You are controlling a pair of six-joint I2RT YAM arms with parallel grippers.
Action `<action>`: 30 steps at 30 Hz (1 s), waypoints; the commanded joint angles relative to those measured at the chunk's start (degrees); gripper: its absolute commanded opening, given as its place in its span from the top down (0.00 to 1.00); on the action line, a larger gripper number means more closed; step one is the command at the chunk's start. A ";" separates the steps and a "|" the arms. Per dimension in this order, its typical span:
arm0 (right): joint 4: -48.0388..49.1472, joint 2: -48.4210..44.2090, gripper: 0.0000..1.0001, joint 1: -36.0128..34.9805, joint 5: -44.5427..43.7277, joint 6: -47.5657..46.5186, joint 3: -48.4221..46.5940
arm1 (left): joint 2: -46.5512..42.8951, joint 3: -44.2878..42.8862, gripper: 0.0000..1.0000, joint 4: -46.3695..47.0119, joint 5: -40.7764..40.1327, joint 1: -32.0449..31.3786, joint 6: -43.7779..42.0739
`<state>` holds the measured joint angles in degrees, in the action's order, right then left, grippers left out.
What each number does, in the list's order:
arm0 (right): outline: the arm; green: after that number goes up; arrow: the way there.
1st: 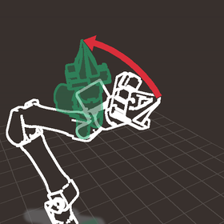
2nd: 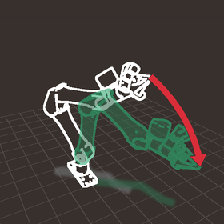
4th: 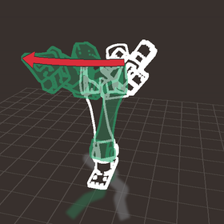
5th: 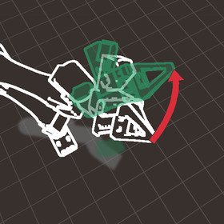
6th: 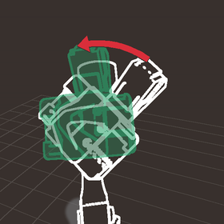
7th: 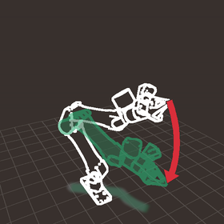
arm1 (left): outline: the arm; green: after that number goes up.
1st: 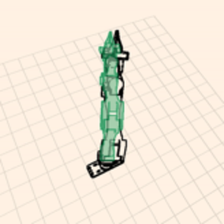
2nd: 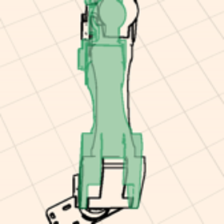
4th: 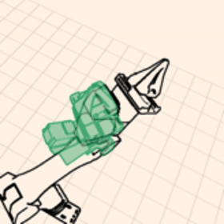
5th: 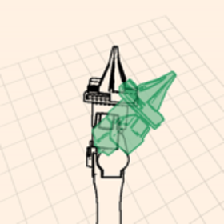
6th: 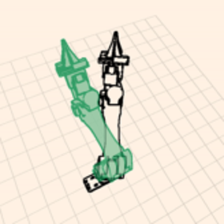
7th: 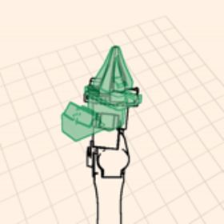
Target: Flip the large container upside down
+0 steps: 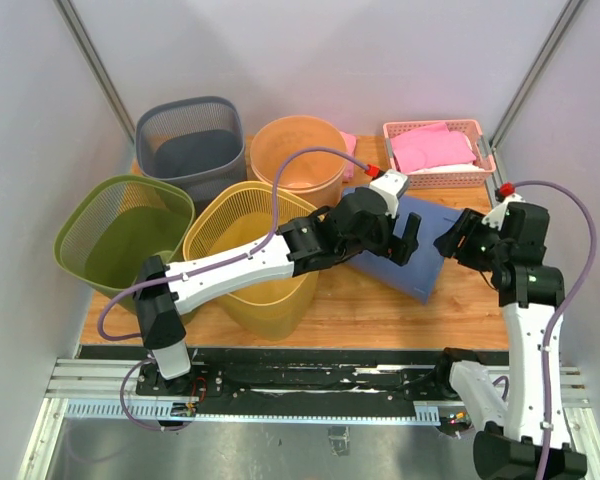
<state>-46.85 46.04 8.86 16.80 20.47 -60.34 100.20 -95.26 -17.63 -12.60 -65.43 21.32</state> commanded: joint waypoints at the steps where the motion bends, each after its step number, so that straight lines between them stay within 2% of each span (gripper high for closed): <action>1: 5.10 1.73 0.51 -3.24 1.02 2.98 1.88 | -1.56 -2.28 0.01 -1.13 -5.49 0.42 -0.13; 8: 5.37 0.15 0.95 -3.09 -3.95 4.64 2.97 | -1.65 -2.70 0.01 -3.36 -1.10 3.42 1.00; 10: 5.46 -0.80 1.00 -2.64 -3.60 5.01 3.82 | -2.25 -2.27 0.01 -3.29 0.79 4.75 1.32; 14: 5.84 -3.22 1.00 0.90 -0.36 4.75 5.76 | -3.49 -1.97 0.01 -3.19 3.05 6.75 1.43; 19: 5.53 -5.58 1.00 8.14 8.07 2.63 7.84 | -2.68 -3.05 0.01 -4.22 6.23 7.88 1.64; 25: 5.28 -5.39 0.99 8.95 10.25 1.77 10.11 | -0.33 -2.65 0.01 -4.87 4.86 7.93 1.48; 30: 1.80 -4.27 0.64 9.34 5.43 -0.22 7.22 | 3.93 -9.55 0.01 -10.26 -0.15 7.84 0.37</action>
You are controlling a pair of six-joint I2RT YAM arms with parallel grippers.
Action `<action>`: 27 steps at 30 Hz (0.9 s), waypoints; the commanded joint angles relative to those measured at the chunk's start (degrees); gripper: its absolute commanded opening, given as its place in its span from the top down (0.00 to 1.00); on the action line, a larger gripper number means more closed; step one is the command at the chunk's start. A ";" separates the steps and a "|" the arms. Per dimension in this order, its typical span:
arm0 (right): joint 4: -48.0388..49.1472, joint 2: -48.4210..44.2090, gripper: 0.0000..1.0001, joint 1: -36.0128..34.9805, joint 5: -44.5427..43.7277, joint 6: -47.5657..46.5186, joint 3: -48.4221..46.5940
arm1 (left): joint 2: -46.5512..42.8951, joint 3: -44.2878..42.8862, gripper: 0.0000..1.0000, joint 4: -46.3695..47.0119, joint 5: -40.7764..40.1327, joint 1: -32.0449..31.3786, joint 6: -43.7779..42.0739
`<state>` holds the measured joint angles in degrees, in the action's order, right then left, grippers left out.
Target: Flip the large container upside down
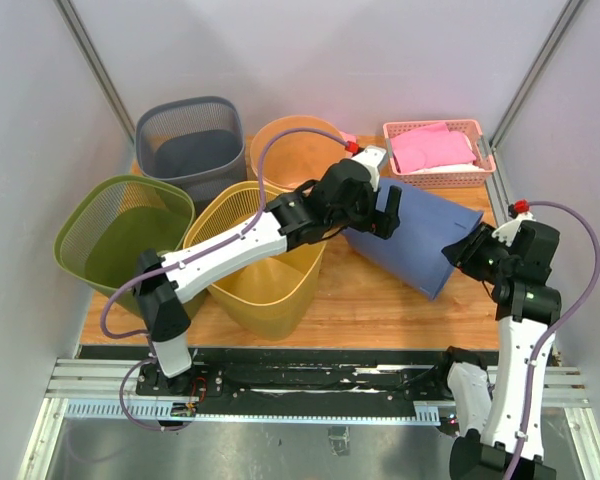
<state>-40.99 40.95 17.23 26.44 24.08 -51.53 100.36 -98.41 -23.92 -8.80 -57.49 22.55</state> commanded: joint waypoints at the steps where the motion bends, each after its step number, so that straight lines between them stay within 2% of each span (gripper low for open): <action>1: -4.61 0.80 0.58 0.96 -5.19 -4.13 -2.29 | 4.51 -8.27 0.01 -4.99 -4.95 -0.13 -1.15; 3: -5.29 0.76 0.50 0.99 -6.18 -4.13 -3.24 | 5.49 -11.01 0.01 -5.79 -6.38 -0.13 -1.68; 6: -5.57 0.38 0.43 0.97 -5.84 -3.23 -4.44 | 7.34 -14.57 0.01 -6.71 -7.01 -0.16 -2.30; 8: -6.12 -0.01 0.40 1.01 -5.86 -3.26 -5.43 | 8.28 -16.01 0.01 -7.36 -6.22 -0.12 -2.10; 11: -7.37 -0.36 0.39 0.87 -6.35 -3.58 -6.80 | 7.84 -13.52 0.01 -6.11 -4.79 -0.19 -1.02; 13: -7.52 -0.71 0.42 0.93 -6.67 -3.32 -6.57 | 6.90 -10.46 0.01 -4.45 -3.86 -0.20 -0.67; 19: -5.70 -0.87 0.63 0.89 -7.65 -2.52 -5.00 | 3.19 -2.06 0.01 1.65 -2.28 -0.14 -1.40; 25: -1.06 -0.18 0.62 0.88 -6.28 -0.43 -2.41 | 2.03 0.09 0.01 3.96 -0.18 0.59 -3.73; 27: 1.04 0.27 0.64 0.93 -5.13 0.64 -1.34 | 1.11 1.17 0.01 5.80 0.94 0.95 -3.80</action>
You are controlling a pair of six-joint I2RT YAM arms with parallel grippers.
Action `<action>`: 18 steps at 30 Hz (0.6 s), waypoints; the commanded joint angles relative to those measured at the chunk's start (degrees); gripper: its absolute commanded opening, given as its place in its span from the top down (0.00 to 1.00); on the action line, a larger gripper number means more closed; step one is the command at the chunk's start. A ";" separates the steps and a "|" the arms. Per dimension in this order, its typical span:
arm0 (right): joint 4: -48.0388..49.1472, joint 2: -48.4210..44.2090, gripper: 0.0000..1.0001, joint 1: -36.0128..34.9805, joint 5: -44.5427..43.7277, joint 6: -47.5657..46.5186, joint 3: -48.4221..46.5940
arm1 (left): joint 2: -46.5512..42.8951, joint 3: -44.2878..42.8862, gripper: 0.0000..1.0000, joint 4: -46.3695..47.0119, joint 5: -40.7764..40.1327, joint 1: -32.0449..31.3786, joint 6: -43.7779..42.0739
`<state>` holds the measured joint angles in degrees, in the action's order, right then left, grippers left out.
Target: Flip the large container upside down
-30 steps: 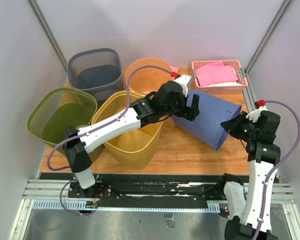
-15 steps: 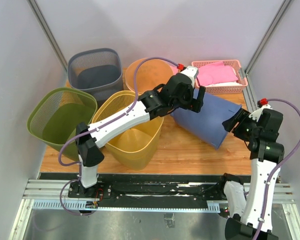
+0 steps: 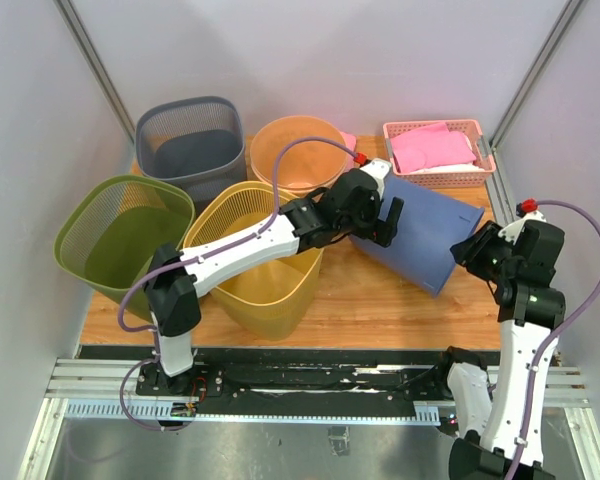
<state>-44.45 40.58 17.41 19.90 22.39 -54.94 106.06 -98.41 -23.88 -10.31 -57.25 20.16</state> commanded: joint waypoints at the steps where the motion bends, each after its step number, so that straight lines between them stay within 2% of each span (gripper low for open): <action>1: 5.51 0.83 0.66 0.75 2.13 2.88 2.67 | -5.13 2.15 0.01 6.56 2.65 0.81 -1.64; 3: 7.62 1.28 0.71 0.71 3.24 3.79 3.71 | -6.14 3.31 0.01 7.60 2.25 0.90 -1.94; 7: 9.48 2.28 0.72 0.75 4.35 4.17 5.17 | -6.89 3.07 0.01 6.26 3.37 2.04 -2.40; 10: 10.27 2.20 0.82 0.77 4.63 4.58 5.99 | -6.84 3.65 0.01 5.53 9.37 4.83 -0.27; 13: 10.66 1.90 0.98 0.80 5.66 5.03 6.38 | -7.81 6.31 0.01 7.76 12.90 6.93 1.55; 18: 13.17 1.55 1.00 0.83 10.79 5.69 7.63 | -6.55 4.81 0.01 6.70 14.64 7.66 1.85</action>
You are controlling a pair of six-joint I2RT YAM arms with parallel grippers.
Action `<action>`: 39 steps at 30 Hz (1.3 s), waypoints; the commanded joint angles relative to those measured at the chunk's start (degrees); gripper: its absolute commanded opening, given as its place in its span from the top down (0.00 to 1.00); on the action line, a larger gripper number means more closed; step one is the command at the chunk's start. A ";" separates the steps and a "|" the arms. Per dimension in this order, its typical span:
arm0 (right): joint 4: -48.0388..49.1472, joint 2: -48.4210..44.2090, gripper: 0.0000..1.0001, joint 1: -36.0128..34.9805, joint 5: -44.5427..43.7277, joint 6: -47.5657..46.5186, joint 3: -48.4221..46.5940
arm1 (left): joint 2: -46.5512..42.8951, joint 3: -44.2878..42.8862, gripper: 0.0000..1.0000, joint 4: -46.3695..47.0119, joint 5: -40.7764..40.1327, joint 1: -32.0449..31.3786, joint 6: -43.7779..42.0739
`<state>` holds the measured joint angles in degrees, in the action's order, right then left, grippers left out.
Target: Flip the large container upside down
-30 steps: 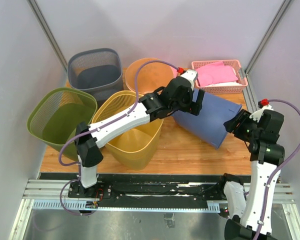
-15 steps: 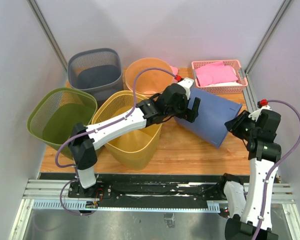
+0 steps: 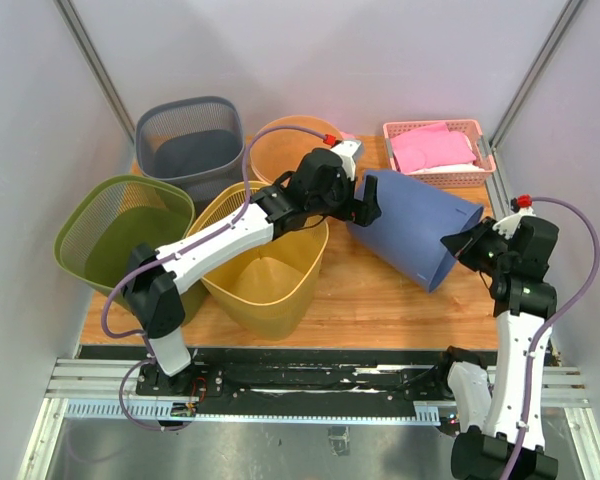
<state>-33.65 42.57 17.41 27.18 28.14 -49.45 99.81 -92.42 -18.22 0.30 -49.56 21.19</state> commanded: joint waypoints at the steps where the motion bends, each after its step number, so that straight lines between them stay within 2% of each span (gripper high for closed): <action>1: 3.73 -0.68 1.00 0.89 5.61 0.77 3.04 | -0.04 -1.79 0.01 0.66 4.36 0.05 0.78; 9: 19.78 -1.41 1.00 0.89 20.81 9.58 8.30 | -0.39 -4.37 0.01 -1.10 5.35 0.95 -0.33; 14: 21.94 -1.33 1.00 0.92 23.58 10.13 9.11 | -0.40 -5.20 0.01 -1.72 5.72 1.04 -0.29; 22: 8.08 -0.36 1.00 3.69 14.16 2.60 9.16 | 0.42 -5.14 0.01 -6.21 0.39 1.03 0.78; 29: -4.01 0.65 1.00 4.99 2.53 -6.58 3.90 | 2.55 -3.38 0.01 -8.22 -5.21 0.45 2.81; 33: -5.03 0.42 1.00 5.00 1.78 -7.53 3.48 | 2.37 -4.37 0.01 -7.97 -8.73 -1.05 1.97; 39: -5.46 0.32 1.00 5.00 0.08 -8.30 3.18 | 0.62 -5.81 0.01 -7.95 -9.94 -2.54 0.42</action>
<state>-33.15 42.41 21.21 34.87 23.68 -45.76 102.02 -96.66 -25.85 -7.25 -50.61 22.92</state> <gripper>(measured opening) 0.071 0.991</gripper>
